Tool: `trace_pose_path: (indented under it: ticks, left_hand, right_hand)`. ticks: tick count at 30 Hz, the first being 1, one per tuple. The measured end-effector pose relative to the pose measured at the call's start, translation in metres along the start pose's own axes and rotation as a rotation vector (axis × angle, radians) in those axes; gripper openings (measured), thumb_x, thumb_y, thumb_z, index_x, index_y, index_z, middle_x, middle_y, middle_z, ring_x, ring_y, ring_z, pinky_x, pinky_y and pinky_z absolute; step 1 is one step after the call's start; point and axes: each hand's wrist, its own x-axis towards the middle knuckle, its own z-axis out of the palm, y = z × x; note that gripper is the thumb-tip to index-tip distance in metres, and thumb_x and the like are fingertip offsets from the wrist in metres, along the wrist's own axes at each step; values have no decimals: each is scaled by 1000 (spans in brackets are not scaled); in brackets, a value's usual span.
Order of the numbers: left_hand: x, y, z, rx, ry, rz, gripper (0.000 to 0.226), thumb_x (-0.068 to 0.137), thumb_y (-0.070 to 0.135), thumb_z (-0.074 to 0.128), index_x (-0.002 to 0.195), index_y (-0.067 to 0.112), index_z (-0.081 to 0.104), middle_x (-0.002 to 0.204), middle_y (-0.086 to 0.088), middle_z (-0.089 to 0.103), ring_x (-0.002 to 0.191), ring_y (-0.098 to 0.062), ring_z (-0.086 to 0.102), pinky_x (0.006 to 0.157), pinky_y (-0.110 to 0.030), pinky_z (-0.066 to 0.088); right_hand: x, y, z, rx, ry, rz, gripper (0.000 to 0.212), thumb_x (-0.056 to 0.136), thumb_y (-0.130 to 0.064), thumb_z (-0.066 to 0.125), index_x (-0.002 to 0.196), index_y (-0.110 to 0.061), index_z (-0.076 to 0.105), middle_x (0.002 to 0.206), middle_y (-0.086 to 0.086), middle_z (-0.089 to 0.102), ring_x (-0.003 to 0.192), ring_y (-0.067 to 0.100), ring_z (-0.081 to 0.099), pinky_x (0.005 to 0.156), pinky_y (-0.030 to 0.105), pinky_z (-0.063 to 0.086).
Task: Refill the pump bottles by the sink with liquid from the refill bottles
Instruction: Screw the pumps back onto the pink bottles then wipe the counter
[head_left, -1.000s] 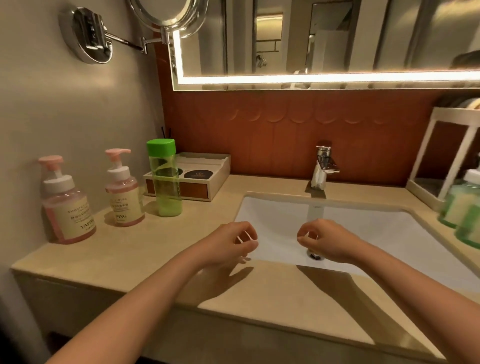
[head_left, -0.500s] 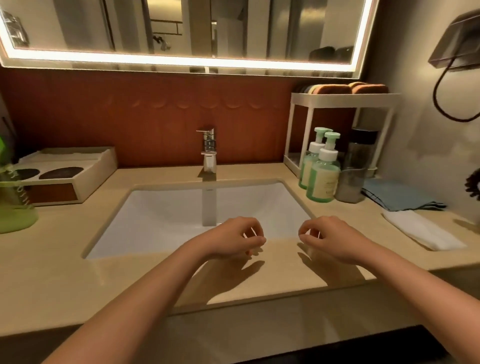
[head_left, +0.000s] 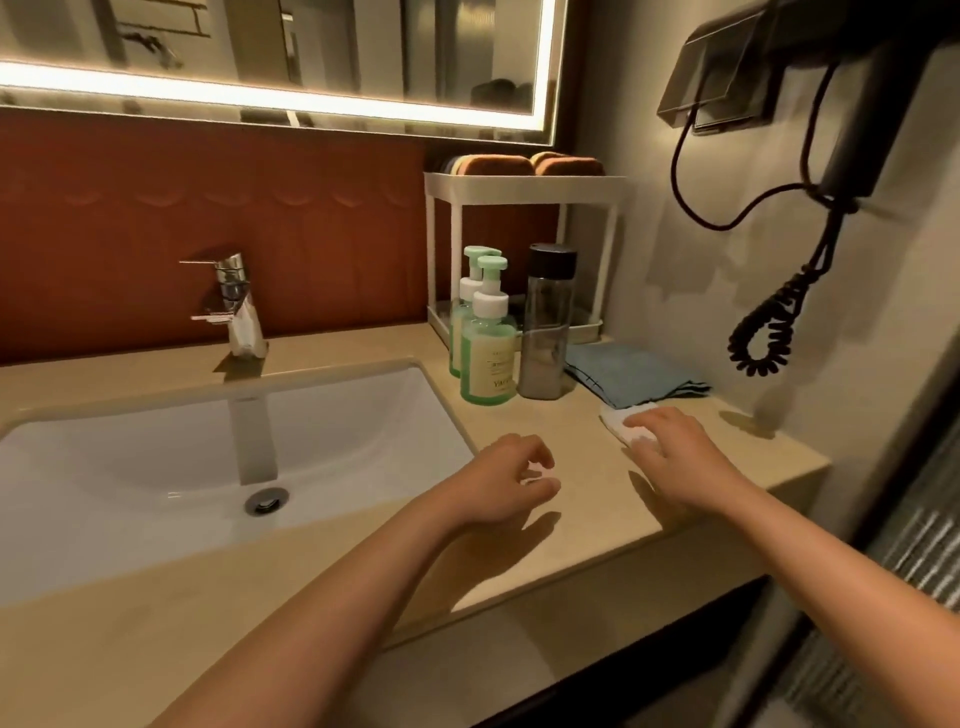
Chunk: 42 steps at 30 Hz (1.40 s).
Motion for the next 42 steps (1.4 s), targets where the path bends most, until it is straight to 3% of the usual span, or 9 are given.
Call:
trace_pose_path:
  ticks: [4,9,14,25,33,37,42]
  left_hand:
    - [34,6,21,92,17,-8,42,95,32,47,132,12,43,137,-9,43,122,-22,43,104,-38,36]
    - [71,7,37,226,9,-33,55,98,38,36,145,14,24,154,-6,23,140,-22,23,113,-35,21]
    - [90,4,40,258,-42,-20,56,100,33,30,149,14,11,158,-5,8,145,-18,6,116,-34,9]
    - [76,-25,28,244,-55,-23,52,101,33,23,149,22,6,158,3,3,144,-11,0,115,-32,4]
    - [44,-19,26,255,-158,39,51,102,34,18,150,25,2,158,7,4,143,-5,-1,113,-29,-4]
    - [17,-11,28,400,-247,65,55,101,39,15,148,23,-8,158,6,-6,143,-5,-8,111,-27,-8]
    - [-3,-1,28,508,-312,12,58,100,42,12,148,20,-11,156,3,-15,142,-7,-14,111,-28,-11]
  right_hand:
    - [19,25,5,51,-89,145,49,101,-27,30,146,-11,21,155,9,19,141,26,18,112,36,17]
    - [36,35,20,-4,-154,222,55,101,-37,20,149,-13,6,157,11,4,144,26,5,114,39,11]
    - [47,40,31,-161,-219,157,56,100,-41,12,149,-17,2,158,7,-6,144,21,-6,115,38,1]
    - [33,6,32,-135,-392,-214,53,101,-39,16,148,-25,-2,157,-5,-8,143,8,-8,113,29,-3]
    - [-4,-18,17,141,-437,-443,42,100,-15,37,142,-15,36,153,-3,19,141,4,8,116,22,7]
    - [-34,-14,13,210,-358,-392,43,99,-16,40,142,-19,35,150,-9,21,139,-1,13,109,7,6]
    - [-58,-13,23,-128,-307,-180,50,102,-33,19,149,-22,6,157,-1,-2,144,10,-5,112,23,-1]
